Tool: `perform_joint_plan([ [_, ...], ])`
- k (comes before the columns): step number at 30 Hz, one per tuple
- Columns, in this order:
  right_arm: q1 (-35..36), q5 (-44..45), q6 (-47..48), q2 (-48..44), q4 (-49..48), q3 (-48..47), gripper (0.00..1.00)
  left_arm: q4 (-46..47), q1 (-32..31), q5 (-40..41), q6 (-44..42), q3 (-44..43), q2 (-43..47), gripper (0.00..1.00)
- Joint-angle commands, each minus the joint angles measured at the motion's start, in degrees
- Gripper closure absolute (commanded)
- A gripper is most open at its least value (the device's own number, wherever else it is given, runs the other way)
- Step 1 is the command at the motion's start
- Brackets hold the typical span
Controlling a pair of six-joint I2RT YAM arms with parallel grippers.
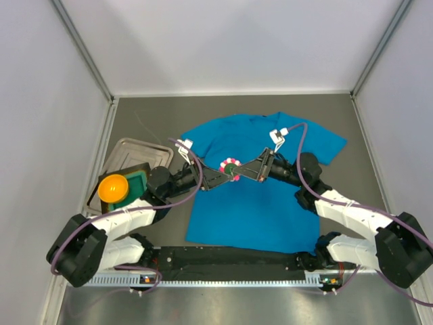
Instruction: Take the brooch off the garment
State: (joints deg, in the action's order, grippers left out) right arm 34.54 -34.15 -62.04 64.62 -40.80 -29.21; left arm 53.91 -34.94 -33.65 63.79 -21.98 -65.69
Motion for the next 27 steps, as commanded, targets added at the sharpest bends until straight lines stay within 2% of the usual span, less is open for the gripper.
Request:
perform_joint_plan([
  [1, 0.96, -0.56, 1.31, -0.2, -2.18, -0.85, 1.0, 4.36, -0.22, -0.89, 0.11, -1.67, -0.67, 0.37],
  [7, 1.05, -1.18, 2.19, -0.37, -2.01, -0.76, 1.0, 4.62, -0.13, -1.16, 0.72, -1.58, -1.37, 0.4],
  [27, 1.49, -1.01, 4.73, -1.43, 1.5, -1.2, 1.0, 4.01, -0.22, -1.68, 1.51, -3.86, -2.69, 0.32],
])
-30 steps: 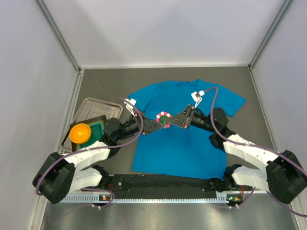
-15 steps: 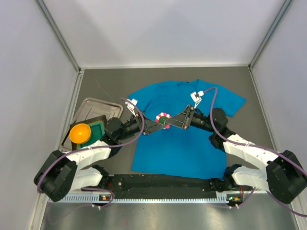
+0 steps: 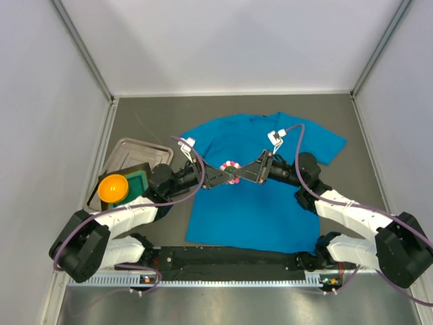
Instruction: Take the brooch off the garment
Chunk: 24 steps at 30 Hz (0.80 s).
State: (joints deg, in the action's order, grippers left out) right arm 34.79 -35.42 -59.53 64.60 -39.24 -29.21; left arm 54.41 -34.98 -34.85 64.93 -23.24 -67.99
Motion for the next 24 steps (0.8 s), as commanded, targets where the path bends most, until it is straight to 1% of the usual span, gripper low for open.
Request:
perform_joint_plan([
  [1, 1.34, 0.44, 2.57, -1.67, 0.31, -1.29, 1.0, 2.99, -0.17, -0.48, 0.29, -2.68, -0.57, 0.31],
  [3, 1.42, 0.61, 2.84, -1.76, 1.01, -1.37, 1.0, 1.49, -0.17, -0.31, -0.41, -2.95, -0.22, 0.31],
  [8, 1.34, 0.79, 2.84, -2.02, 1.01, -1.2, 1.0, 1.4, -0.17, -0.39, -0.59, -2.42, 0.05, 0.34],
  [15, 1.34, 1.23, 0.65, -1.32, -1.88, -0.85, 1.0, 0.96, -1.05, -0.48, -1.03, -1.63, 0.93, 0.32],
  [22, 1.43, 1.84, 0.38, -1.49, -1.28, -1.29, 1.0, -0.35, -1.32, 0.93, -2.52, -1.98, 1.89, 0.42],
  [24, 1.34, 1.84, 0.55, -1.49, -0.92, -1.37, 1.0, -0.45, -1.4, 0.84, -2.61, -2.07, 1.89, 0.43],
])
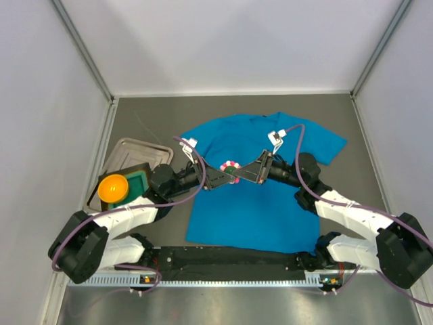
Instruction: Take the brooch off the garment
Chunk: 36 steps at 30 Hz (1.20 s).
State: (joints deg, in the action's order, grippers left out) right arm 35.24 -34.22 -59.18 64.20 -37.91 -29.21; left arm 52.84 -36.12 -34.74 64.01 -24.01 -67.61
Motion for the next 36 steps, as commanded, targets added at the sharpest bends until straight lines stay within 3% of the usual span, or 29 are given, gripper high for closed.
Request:
perform_joint_plan([
  [1, 0.88, 0.47, 0.2, -1.1, -2.26, -1.37, 1.0, 1.13, -0.18, 0.73, -1.69, -1.3, 1.43, 0.45],
  [36, 0.97, 1.08, -0.68, -1.71, -4.45, -0.41, 1.0, 1.13, -0.27, 2.13, -1.08, 0.1, 2.49, 0.64],
])
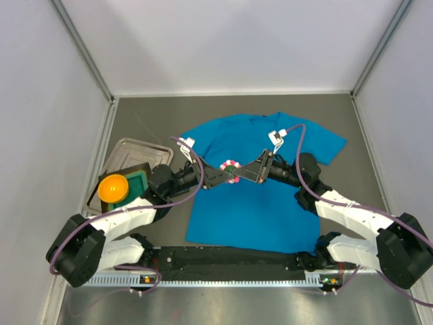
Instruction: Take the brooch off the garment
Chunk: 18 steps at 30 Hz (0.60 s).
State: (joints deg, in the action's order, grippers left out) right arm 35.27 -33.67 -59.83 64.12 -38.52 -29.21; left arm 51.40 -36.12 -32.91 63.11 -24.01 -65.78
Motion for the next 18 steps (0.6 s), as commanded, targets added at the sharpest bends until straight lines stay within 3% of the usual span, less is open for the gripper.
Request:
perform_joint_plan([
  [1, 0.94, 0.45, 0.07, -1.63, -3.67, -0.49, 1.0, 2.31, -0.18, 0.56, -0.18, 0.1, 0.74, 0.65],
  [12, 0.94, 0.71, 0.24, -1.8, -3.75, 0.21, 1.0, 3.18, -0.27, 1.26, 0.34, 0.89, 1.27, 0.69],
  [18, 0.94, 0.54, 0.16, -1.71, -3.84, 0.21, 1.0, 3.01, -0.18, 1.44, 0.26, 1.42, 1.97, 0.64],
])
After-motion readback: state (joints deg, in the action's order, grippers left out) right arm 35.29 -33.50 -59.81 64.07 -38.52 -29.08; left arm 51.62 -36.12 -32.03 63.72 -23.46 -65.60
